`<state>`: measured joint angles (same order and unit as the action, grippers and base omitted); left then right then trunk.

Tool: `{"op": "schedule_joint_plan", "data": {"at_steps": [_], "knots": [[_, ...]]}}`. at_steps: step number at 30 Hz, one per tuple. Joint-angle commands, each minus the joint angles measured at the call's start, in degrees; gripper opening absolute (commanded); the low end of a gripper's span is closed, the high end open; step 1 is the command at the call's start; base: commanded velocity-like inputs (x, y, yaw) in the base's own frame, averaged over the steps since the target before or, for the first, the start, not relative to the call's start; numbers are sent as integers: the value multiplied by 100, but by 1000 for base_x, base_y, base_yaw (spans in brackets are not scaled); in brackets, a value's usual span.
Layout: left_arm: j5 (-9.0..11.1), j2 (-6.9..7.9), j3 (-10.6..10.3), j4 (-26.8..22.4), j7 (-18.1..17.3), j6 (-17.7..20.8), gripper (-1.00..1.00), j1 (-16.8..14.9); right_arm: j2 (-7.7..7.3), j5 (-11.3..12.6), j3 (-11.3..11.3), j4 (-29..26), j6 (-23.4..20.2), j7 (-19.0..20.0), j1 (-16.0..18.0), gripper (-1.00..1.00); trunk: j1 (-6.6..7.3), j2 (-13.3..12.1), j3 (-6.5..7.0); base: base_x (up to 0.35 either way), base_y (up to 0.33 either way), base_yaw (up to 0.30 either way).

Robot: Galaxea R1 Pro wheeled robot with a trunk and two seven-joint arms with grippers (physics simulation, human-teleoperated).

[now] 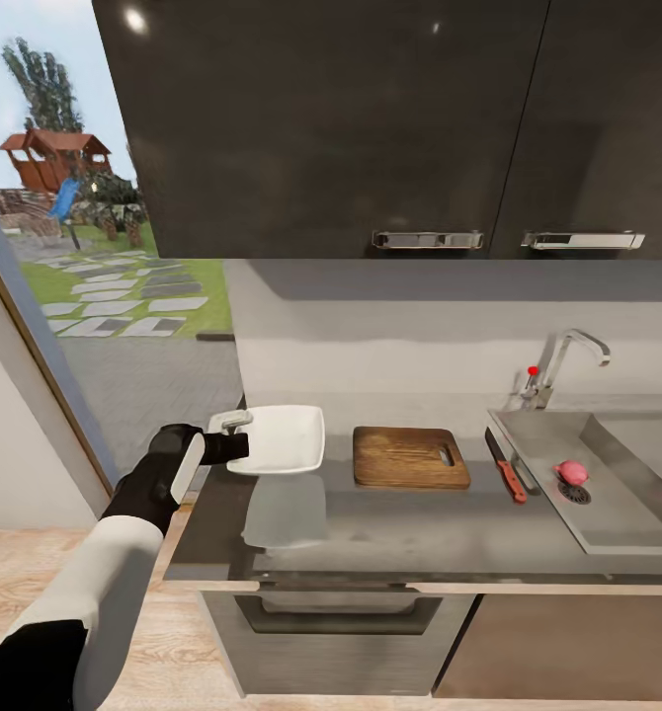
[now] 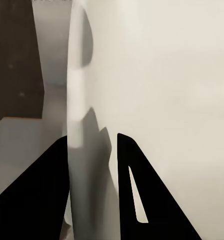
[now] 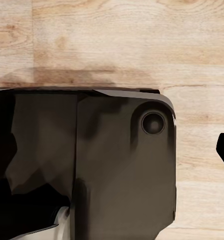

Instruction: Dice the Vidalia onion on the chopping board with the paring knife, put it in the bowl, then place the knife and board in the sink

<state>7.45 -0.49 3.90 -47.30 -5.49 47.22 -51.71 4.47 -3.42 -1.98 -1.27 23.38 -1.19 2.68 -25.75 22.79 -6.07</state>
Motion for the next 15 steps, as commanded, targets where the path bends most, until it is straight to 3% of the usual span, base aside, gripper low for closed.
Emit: {"op": "schedule_joint_plan", "data": {"at_steps": [1,5,6,15], "knots": [[29,-6,23,-6,-5,33,-100,-5,1,-36,-22,4,18,-12,5,100,-3,13,-12,0,0,0],[29,-8,22,-13,-5,33,-100,-5,2,-36,-22,4,18,-12,5,100,-3,13,-12,0,0,0],[29,-10,23,-16,-5,33,100,-5,2,-36,-22,4,18,-12,5,100,-3,13,-12,0,0,0],[31,-12,-3,-41,-5,33,100,-5,1,-36,-22,4,18,-12,5,100,-3,13,-12,0,0,0]]}}
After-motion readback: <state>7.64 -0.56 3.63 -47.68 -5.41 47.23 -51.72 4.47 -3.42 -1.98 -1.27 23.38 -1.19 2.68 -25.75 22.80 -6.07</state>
